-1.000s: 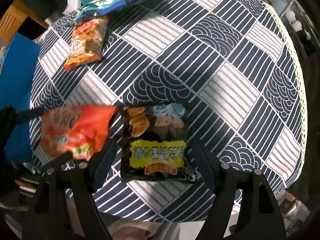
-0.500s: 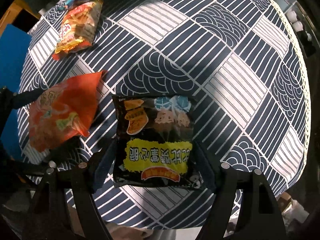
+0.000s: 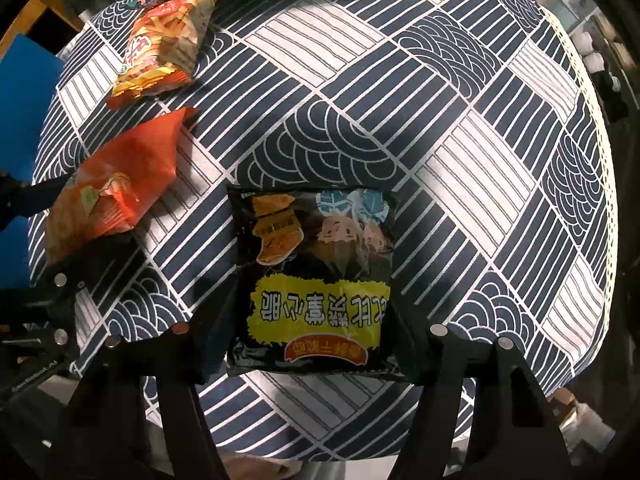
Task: Organize snacks
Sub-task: 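Lift the black bag and orange bag and carry them over the box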
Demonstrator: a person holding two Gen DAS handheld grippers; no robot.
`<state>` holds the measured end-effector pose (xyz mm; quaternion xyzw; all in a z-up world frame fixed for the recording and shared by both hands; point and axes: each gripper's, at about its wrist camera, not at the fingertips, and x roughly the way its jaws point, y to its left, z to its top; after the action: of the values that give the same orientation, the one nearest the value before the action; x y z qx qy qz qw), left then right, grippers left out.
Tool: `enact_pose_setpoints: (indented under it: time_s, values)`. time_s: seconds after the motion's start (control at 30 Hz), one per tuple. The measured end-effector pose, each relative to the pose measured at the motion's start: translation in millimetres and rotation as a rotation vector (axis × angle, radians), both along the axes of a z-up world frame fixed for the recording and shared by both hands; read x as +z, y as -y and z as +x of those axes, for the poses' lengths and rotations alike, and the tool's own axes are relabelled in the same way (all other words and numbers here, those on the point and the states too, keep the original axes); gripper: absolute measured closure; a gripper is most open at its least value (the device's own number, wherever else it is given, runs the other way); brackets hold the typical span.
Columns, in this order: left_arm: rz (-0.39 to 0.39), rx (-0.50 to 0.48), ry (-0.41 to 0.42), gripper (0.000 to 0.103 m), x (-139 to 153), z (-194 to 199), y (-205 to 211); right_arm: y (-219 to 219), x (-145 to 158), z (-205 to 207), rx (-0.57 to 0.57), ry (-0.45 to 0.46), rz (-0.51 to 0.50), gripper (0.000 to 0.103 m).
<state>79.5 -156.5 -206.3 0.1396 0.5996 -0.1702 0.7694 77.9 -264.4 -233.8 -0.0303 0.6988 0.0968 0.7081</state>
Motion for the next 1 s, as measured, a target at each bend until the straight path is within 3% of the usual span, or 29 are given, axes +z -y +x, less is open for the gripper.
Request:
enact_pose_setpoints:
  time_s: [0.23, 0.6, 1.0]
  values:
    - [-0.051, 0.056, 0.013, 0.047, 23.8, -7.2, -11.8, 30.6, 34.9, 4.4, -0.022, 0.024, 0.022, 0.036]
    - [-0.101, 0.142, 0.059, 0.047, 73.8, -15.9, -33.8, 44.2, 88.9, 9.4, -0.059, 0.101, 0.105, 0.036]
    - [-0.168, 0.227, 0.136, 0.047, 123.2, -31.5, -64.9, 7.6, 144.3, 3.7, 0.002, 0.216, 0.145, 0.036]
